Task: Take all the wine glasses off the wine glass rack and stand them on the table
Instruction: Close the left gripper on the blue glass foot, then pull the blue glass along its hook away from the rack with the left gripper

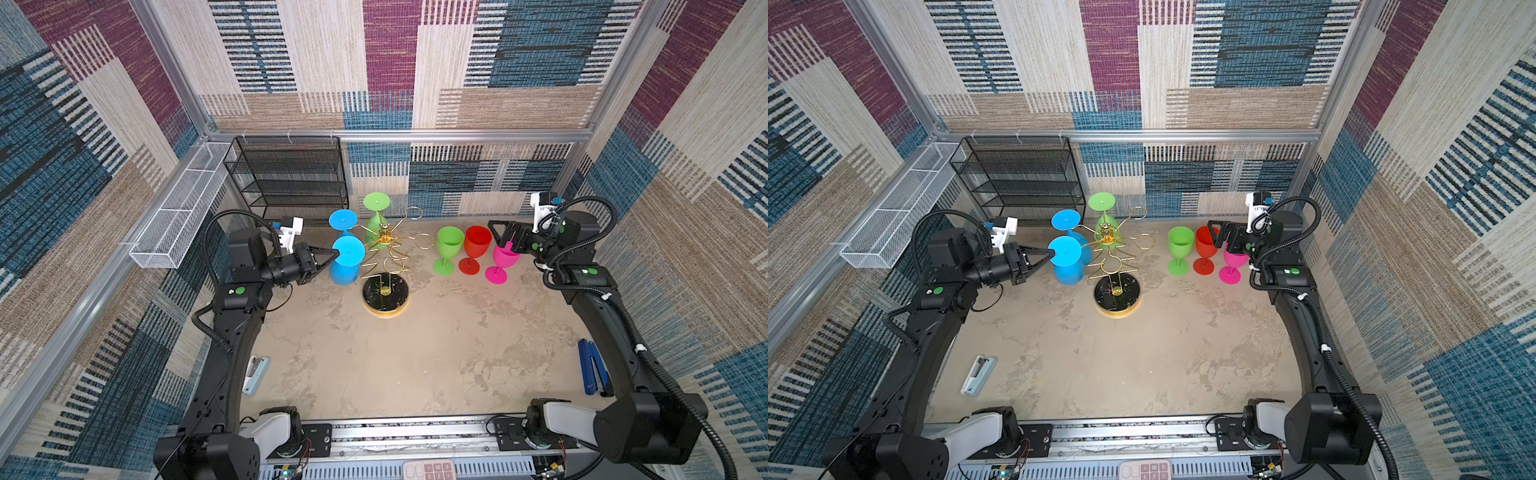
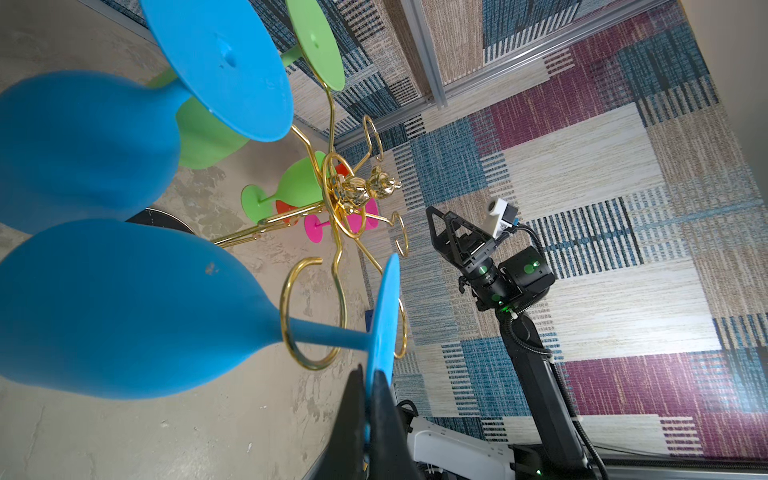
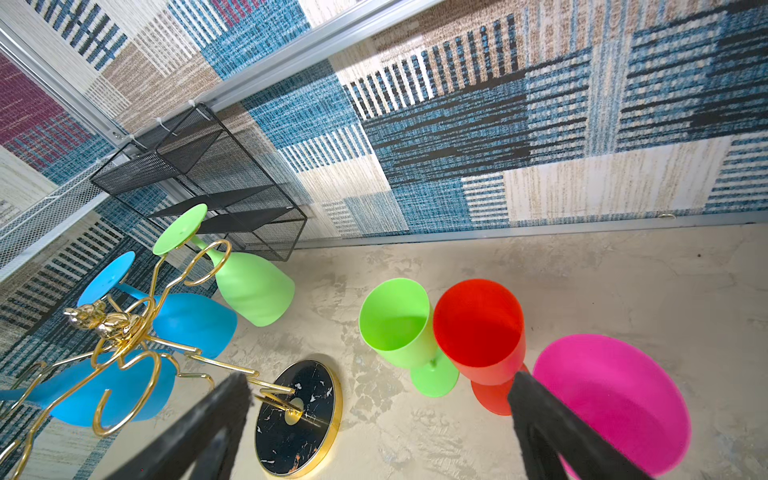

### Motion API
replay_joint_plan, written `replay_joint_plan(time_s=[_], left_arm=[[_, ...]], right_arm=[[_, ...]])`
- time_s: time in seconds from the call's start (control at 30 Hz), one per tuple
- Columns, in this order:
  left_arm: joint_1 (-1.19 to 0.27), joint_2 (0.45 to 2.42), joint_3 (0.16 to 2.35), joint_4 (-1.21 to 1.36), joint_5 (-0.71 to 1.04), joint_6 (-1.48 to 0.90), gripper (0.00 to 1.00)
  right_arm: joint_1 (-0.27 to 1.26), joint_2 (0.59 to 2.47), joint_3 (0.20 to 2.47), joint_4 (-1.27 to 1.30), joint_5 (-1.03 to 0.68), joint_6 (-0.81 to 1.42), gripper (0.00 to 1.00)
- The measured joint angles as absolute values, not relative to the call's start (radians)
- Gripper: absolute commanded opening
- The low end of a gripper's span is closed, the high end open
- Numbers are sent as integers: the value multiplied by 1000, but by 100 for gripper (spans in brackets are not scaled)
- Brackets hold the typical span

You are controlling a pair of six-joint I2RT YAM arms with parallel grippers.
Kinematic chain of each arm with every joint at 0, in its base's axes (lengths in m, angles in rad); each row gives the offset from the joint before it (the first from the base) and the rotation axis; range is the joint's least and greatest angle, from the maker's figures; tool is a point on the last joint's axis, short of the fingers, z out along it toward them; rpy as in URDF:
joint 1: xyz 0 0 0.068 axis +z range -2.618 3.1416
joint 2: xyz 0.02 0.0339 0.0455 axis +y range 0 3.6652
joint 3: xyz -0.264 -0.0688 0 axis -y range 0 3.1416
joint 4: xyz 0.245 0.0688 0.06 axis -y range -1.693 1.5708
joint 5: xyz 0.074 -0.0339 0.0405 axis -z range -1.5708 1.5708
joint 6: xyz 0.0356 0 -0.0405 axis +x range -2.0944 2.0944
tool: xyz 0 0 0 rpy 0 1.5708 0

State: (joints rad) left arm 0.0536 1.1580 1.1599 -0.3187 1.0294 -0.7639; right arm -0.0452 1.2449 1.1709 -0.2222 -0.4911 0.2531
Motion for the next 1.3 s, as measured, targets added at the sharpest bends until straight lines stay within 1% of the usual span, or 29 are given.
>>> replay_joint_plan(time_s=[0.23,0.5,0.73,1.3], left_arm=[[37,1175,1180,-335,1053,-761,0],[3,1198,1227,-424,1051,-708,0],[-3,1224,1256,-435,1045,-704,0],[-6,1274,1264,-303,1017,-765,0]], right_arm=[[-45,1245,1171,-222,-495,257,99],[-45,1240,1171,-223,-498,260,99],[-45,1235,1171,-223,-498,260,99],[-45,1226,1169,-223,-497,260,99]])
